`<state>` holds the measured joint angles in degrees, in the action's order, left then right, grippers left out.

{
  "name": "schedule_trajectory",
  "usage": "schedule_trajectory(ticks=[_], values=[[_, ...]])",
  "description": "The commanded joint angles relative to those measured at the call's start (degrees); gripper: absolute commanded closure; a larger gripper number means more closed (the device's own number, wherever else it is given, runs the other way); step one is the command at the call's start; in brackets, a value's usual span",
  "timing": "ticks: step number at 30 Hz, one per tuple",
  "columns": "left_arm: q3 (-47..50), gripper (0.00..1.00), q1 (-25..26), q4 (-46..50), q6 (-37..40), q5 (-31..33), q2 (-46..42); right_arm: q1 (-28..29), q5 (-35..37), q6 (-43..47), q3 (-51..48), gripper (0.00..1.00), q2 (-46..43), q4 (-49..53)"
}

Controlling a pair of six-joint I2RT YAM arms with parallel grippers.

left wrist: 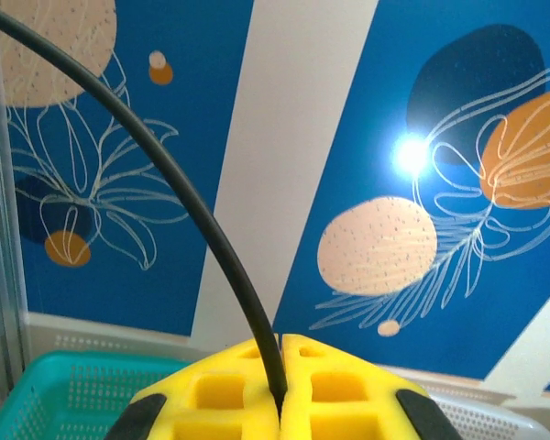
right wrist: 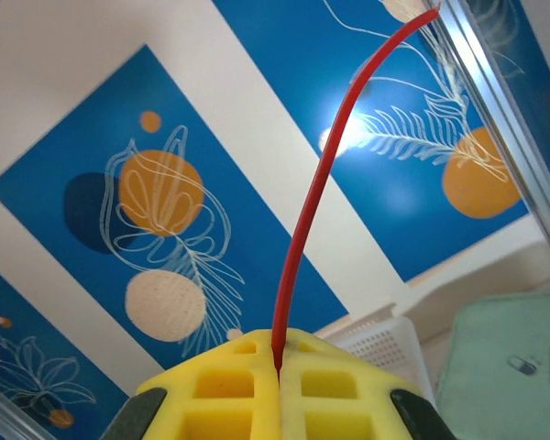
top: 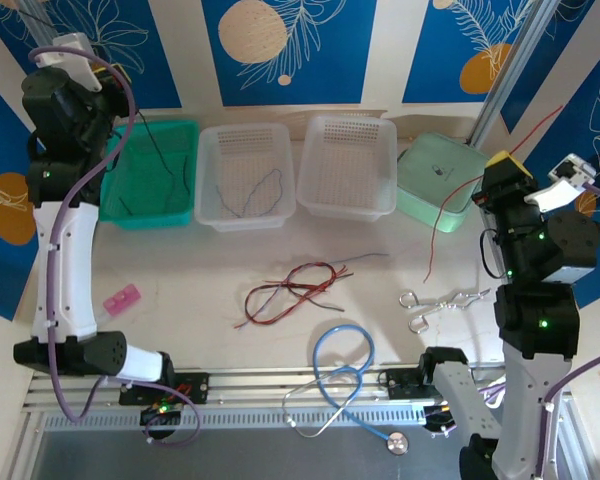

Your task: Untangle the cables

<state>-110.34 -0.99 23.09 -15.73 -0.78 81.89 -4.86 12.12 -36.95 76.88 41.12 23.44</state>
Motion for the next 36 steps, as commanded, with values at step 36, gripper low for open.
schedule_trajectory(ticks=[36], values=[[-1.24,1.0,-9.76,12.56,-7.53,-8.46,45.04,0.73,-10.49,-0.12,9.41,1.0,2.12,7.1]])
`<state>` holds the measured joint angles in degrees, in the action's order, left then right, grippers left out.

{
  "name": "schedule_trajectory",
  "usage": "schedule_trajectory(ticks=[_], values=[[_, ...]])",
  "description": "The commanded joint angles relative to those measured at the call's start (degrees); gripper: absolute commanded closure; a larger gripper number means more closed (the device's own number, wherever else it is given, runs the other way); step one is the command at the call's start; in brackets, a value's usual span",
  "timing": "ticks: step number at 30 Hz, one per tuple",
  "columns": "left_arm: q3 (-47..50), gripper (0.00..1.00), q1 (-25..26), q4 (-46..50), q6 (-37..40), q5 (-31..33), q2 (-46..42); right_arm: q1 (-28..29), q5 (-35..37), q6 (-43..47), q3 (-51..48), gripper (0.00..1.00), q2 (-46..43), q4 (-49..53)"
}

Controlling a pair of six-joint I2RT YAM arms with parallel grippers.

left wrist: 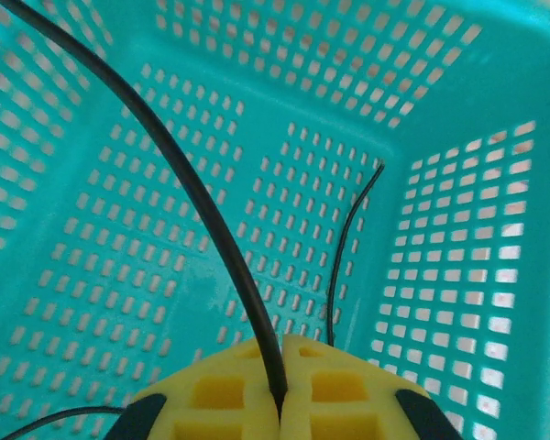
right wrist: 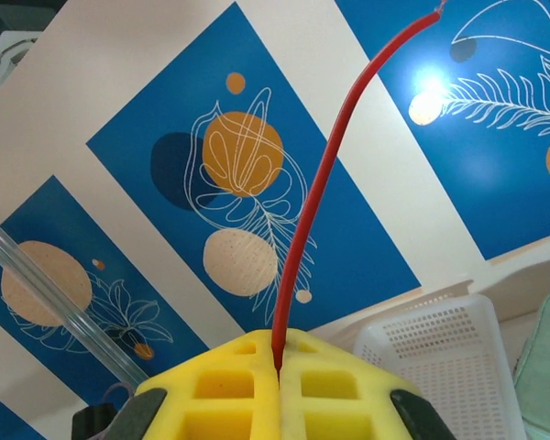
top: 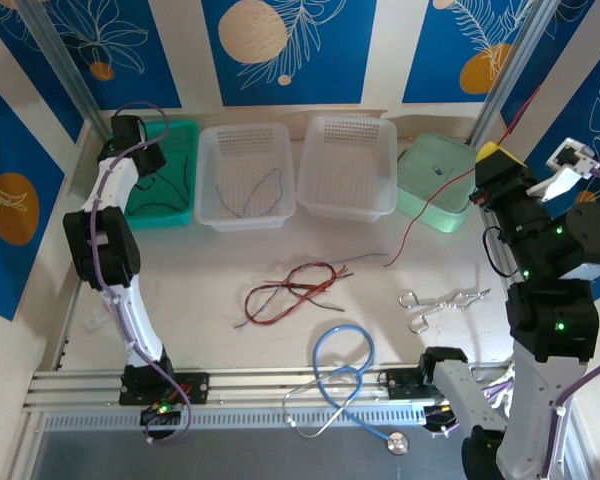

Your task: Untangle the cables

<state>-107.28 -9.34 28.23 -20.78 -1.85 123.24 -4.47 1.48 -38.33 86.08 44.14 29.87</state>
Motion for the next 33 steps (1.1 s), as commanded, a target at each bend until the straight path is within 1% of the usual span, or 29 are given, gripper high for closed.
schedule_trajectory(ticks=[1,2,4,7,11,12,13,14,15,17,19,21,23,26,29,33], values=[[-5.53,1.0,-1.83,8.61,-3.41,-9.92,5.27,0.34,-0.13,0.98,0.72,1.0,-0.81,0.85],[-6.28,1.0,-2.12,9.22,-4.33,-12.16,6.55,0.38,-0.63,0.52,1.25,1.0,-0.57,1.01],[-7.8,1.0,-2.43,10.54,-4.41,-14.28,8.41,0.43,-1.91,-0.03,1.87,1.0,-0.29,1.07],[-9.52,1.0,-2.37,12.7,-3.75,-14.08,10.32,0.51,-2.2,-0.01,1.9,1.0,-0.49,1.59],[-9.31,1.0,-2.41,13.39,-3.05,-14.25,10.58,0.51,-0.06,0.78,0.73,1.0,-1.97,1.26],[-9.23,0.97,-2.36,13.35,-2.81,-14.08,10.11,0.51,0.1,1.0,0.52,1.0,-2.12,1.09],[-9.25,0.83,-2.26,13.19,-2.54,-13.82,9.54,0.51,0.19,1.17,0.49,1.0,-2.3,0.91],[-9.4,0.74,-2.26,13.17,-2.32,-13.52,8.8,0.47,0.13,1.3,0.38,1.0,-2.33,0.89],[-9.62,0.69,-2.18,13.21,-2.02,-13.01,7.98,0.51,0.03,1.41,0.3,1.0,-2.24,0.81],[-10.47,0.45,-2.1,13.79,-1.47,-11.26,6.54,0.51,-0.41,1.26,-0.12,1.0,-2.09,0.66],[-10.76,0.33,-2.08,14.11,-0.84,-8.69,4.58,0.51,-0.77,0.51,-0.71,1.0,-2.12,0.04],[-10.25,0.26,-1.91,13.89,0.11,-6.56,2.6,0.51,-0.88,-0.12,-1.3,1.0,-2.12,-0.8],[-9.22,0.19,-1.53,12.83,2.14,-6.09,0.88,0.51,-0.95,-0.68,-1.71,1.0,-2.04,-1.56],[-9.42,0.08,-1.17,14.41,4.9,-3.68,-0.42,0.49,-1.28,-1.16,-1.75,1.0,-1.37,-2.33],[-8.87,0.05,-1.03,15.15,5.96,-2.64,-1.78,0.6,-1.72,-1.55,-1.72,1.0,-0.6,-2.87],[-6.67,0.03,-0.54,13.65,6.21,-3.06,-5.2,1.02,-2.65,-3.07,-2.88,1.0,0.58,-4.74]])
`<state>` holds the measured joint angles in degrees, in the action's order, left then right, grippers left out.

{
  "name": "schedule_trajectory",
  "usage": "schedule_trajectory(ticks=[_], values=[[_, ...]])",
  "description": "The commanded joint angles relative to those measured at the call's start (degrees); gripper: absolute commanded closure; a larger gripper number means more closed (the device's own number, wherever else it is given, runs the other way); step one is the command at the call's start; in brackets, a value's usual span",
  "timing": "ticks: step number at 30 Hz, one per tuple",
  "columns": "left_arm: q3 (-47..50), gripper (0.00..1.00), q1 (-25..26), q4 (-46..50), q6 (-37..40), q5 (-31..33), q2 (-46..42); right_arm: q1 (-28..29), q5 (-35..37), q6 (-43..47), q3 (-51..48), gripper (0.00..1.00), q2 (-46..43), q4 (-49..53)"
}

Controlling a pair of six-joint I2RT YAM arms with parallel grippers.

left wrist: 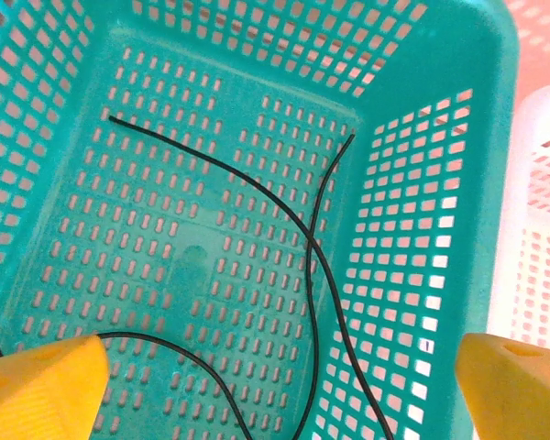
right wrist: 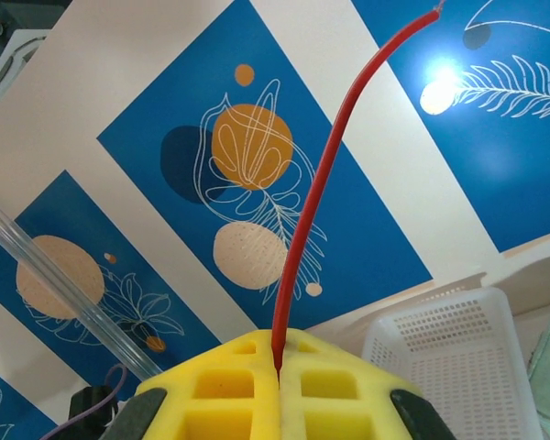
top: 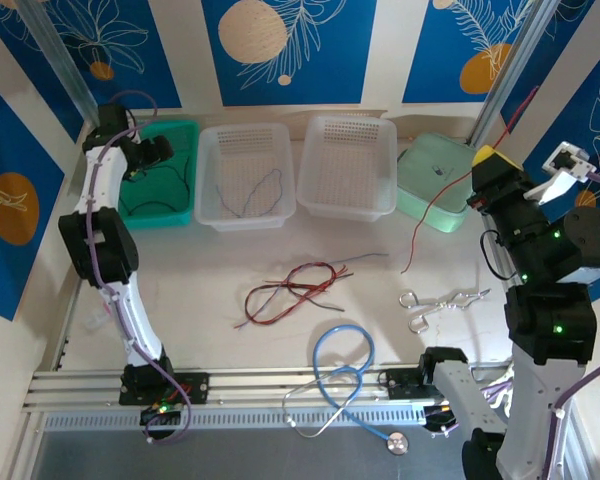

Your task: Untangle the cables

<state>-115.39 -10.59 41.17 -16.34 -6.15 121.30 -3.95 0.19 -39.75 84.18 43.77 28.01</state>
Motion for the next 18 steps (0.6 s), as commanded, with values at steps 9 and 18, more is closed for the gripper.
schedule_trajectory(ticks=[9,18], values=[[10.96,0.02,9.44,-6.82,6.54,-1.23,-20.06,4.67,-0.93,1.18,8.38,1.0,11.18,-7.37],[23.69,0.02,23.26,-11.44,2.11,-3.04,-30.59,15.67,8.16,9.28,17.09,1.0,26.74,-17.07]])
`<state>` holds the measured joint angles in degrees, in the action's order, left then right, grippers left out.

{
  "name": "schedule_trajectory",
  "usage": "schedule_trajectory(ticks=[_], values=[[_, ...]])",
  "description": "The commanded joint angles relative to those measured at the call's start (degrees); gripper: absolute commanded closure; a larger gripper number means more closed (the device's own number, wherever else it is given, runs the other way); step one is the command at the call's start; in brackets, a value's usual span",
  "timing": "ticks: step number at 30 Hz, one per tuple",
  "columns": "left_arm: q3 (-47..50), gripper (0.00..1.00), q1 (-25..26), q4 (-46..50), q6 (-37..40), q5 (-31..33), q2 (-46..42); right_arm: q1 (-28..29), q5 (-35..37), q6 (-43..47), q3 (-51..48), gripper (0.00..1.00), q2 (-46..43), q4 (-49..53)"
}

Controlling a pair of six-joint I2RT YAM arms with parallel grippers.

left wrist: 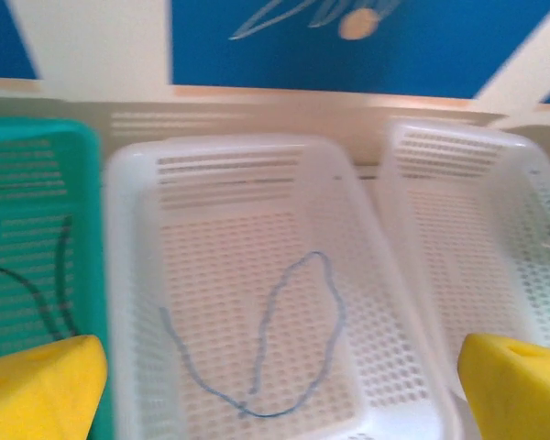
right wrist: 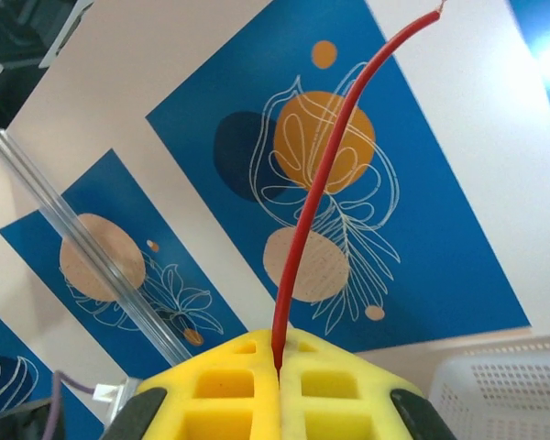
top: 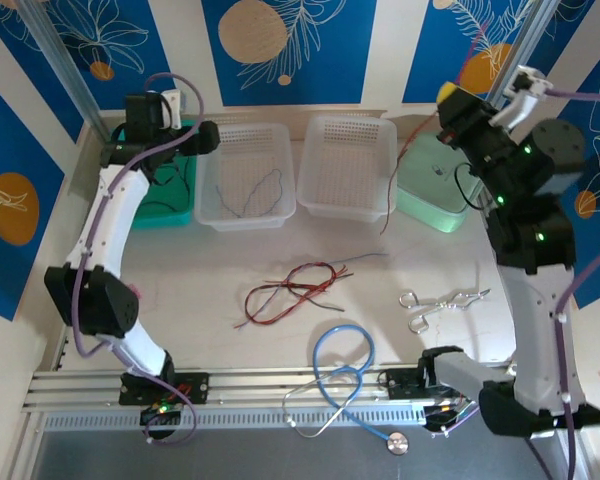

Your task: Untangle the cables

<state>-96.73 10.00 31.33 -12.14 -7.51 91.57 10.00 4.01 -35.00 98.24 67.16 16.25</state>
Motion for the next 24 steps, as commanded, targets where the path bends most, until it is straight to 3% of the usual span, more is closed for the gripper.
schedule_trajectory(ticks=[1,11,16,24], values=[[7.48,0.02,4.32,-2.75,-2.9,-2.07,-1.95,1.98,4.6,5.48,4.84,1.0,5.81,-5.73],[22.32,0.03,14.04,-7.94,-10.62,-0.14,-9.39,2.86,11.38,11.32,19.35,1.0,25.23,-5.32],[26.65,0.02,15.46,-10.08,-13.4,-1.21,-11.32,5.67,21.61,16.84,11.94,1.0,33.62,-9.28],[29.18,0.02,16.63,-9.52,-13.34,-1.46,-12.61,10.24,25.56,10.97,8.08,1.0,48.24,5.11]])
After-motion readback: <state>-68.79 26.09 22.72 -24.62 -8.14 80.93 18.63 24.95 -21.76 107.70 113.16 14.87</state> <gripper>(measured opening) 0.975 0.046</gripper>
